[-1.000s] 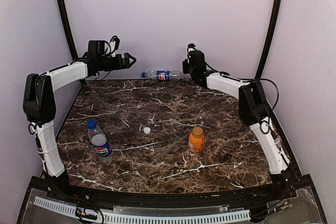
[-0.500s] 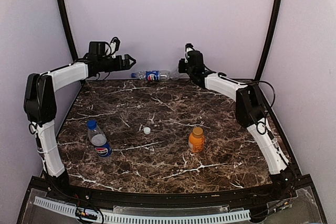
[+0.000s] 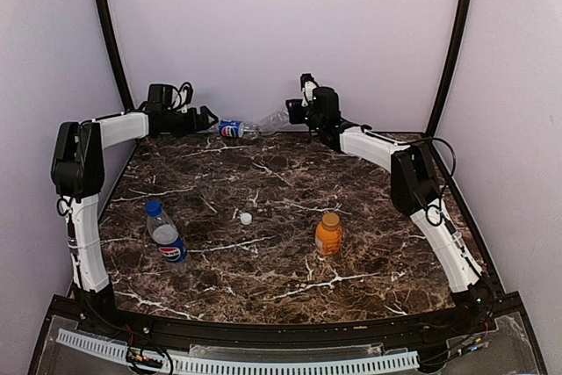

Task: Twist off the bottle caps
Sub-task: Move the plastic bottle to the corner of the board.

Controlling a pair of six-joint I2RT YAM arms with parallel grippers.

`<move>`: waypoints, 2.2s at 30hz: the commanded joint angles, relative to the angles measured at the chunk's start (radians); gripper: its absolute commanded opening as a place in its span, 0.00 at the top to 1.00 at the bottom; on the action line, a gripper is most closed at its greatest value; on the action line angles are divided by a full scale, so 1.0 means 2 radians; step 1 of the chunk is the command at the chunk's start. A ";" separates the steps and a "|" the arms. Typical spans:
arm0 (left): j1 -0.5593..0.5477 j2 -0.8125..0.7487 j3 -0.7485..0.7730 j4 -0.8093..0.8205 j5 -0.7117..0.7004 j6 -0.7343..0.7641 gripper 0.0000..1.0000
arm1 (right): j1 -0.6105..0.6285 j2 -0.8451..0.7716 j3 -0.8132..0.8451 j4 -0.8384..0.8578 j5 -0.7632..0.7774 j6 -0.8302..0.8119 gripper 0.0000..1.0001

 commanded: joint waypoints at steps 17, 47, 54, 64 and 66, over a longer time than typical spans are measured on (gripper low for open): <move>0.052 0.184 0.118 0.094 0.148 -0.226 0.11 | 0.007 0.045 0.059 0.040 -0.049 0.012 1.00; 0.053 0.205 0.102 0.155 0.132 -0.326 0.12 | 0.007 -0.003 0.001 0.054 -0.052 0.055 1.00; 0.053 0.229 0.122 0.179 0.126 -0.369 0.12 | 0.009 0.021 0.042 0.039 -0.003 0.089 1.00; 0.047 0.268 0.167 0.187 0.120 -0.406 0.13 | 0.008 0.053 0.074 0.043 -0.006 0.133 1.00; 0.045 0.274 0.170 0.195 0.118 -0.416 0.13 | 0.009 0.060 0.079 0.044 -0.006 0.146 1.00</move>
